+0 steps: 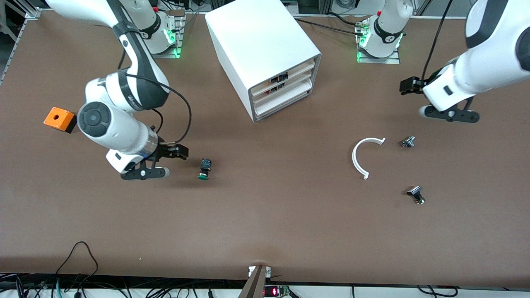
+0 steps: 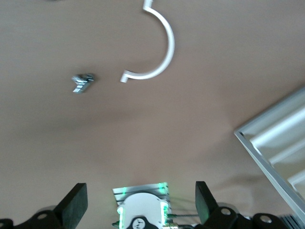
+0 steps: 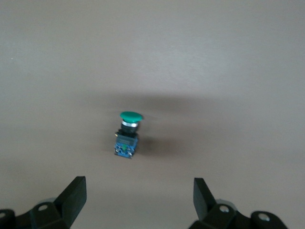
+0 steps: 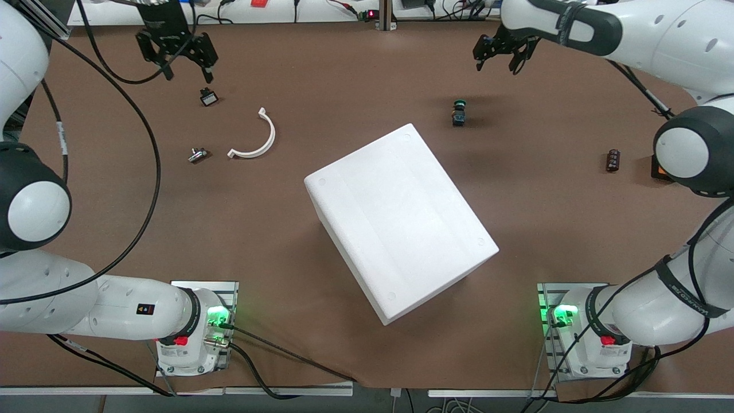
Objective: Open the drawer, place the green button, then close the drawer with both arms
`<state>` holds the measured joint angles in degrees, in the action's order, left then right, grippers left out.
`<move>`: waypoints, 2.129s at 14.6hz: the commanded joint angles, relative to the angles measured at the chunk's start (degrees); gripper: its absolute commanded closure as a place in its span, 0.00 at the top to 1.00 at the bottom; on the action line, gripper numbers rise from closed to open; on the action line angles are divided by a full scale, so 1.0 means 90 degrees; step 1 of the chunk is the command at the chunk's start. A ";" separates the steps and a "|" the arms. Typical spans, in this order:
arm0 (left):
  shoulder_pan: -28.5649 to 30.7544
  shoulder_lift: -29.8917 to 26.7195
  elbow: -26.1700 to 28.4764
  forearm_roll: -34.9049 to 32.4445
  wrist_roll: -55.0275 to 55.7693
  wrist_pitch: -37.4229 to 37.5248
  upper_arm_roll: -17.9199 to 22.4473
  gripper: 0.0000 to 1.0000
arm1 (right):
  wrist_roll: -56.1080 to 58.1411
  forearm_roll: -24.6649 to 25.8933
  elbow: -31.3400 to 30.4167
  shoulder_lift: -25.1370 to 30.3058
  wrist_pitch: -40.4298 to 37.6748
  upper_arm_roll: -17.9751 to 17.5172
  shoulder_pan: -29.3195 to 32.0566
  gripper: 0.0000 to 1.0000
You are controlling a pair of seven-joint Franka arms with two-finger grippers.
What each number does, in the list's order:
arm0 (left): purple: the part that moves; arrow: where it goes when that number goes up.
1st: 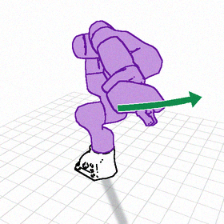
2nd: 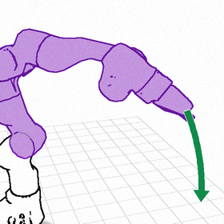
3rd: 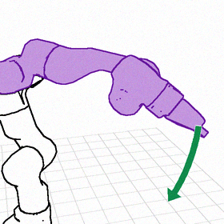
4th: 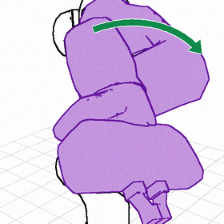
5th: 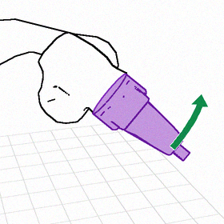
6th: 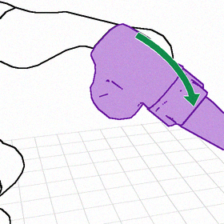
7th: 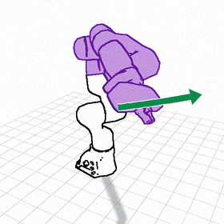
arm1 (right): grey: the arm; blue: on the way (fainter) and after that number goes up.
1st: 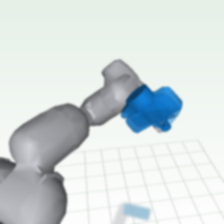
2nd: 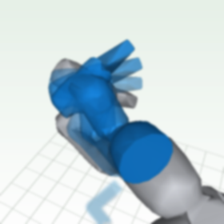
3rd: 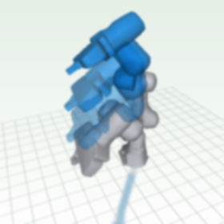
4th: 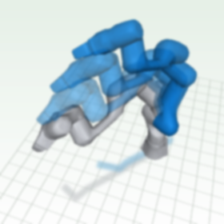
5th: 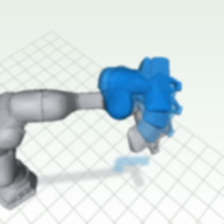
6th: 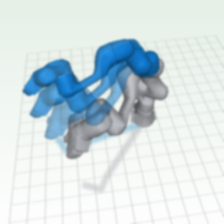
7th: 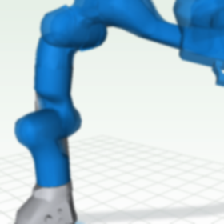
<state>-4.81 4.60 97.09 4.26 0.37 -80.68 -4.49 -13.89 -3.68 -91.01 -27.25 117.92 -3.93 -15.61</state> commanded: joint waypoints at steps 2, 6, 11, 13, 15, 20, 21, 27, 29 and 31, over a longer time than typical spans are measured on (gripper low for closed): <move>0.0036 0.0941 -0.0153 0.1124 -0.0518 0.0079 0.0010 0.99 | -0.0136 -0.0099 -0.0034 -0.0428 0.0606 0.0017 -0.0190 0.99; 0.0124 0.1597 0.0177 0.2472 -0.2010 -0.0457 0.0010 0.97 | -0.0116 -0.0089 -0.0512 -0.0644 0.1407 0.0017 -0.0297 0.99; 0.0056 0.1637 0.1865 0.4407 -0.3513 -0.2428 0.0001 0.95 | -0.0204 -0.0089 -0.0562 -0.1035 0.2063 0.0017 -0.0560 0.99; 0.0056 0.1627 0.2607 0.5390 -0.4188 -0.2986 -0.0203 0.95 | -0.0204 -0.0089 -0.0572 -0.1200 0.2180 0.0017 -0.0620 0.99; 0.0046 0.1627 0.3174 0.6154 -0.4853 -0.3445 -0.0428 0.94 | -0.0195 -0.0060 -0.0572 -0.1318 0.2200 0.0027 -0.0620 0.99; 0.0046 0.1938 0.3656 0.7358 -0.5986 -0.3887 -0.0986 0.88 | -0.0224 -0.0060 -0.0747 -0.1396 0.2278 0.0075 -0.0610 0.99; 0.0046 0.2065 0.3646 0.7542 -0.6336 -0.3887 -0.1024 0.86 | -0.0291 -0.0060 -0.0748 -0.1406 0.2288 0.0076 -0.0600 0.98; 0.0027 0.2749 0.3685 0.8871 -0.7912 -0.3877 -0.1405 0.69 | -0.0458 -0.0050 -0.0728 -0.1455 0.2327 0.0076 -0.0620 0.49; 0.0036 0.2867 0.3724 0.9105 -0.7951 -0.3857 -0.1542 0.68 | -0.0458 -0.0050 -0.0728 -0.1455 0.2327 0.0076 -0.0620 0.26; 0.0027 0.2897 0.3734 0.9262 -0.7951 -0.3857 -0.1659 0.66 | -0.0478 -0.0060 -0.0728 -0.1445 0.2317 0.0066 -0.0620 0.00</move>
<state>-4.89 30.49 130.45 84.96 -69.35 -115.23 -17.98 -17.61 -3.68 -96.96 -40.62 138.01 -3.34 -20.95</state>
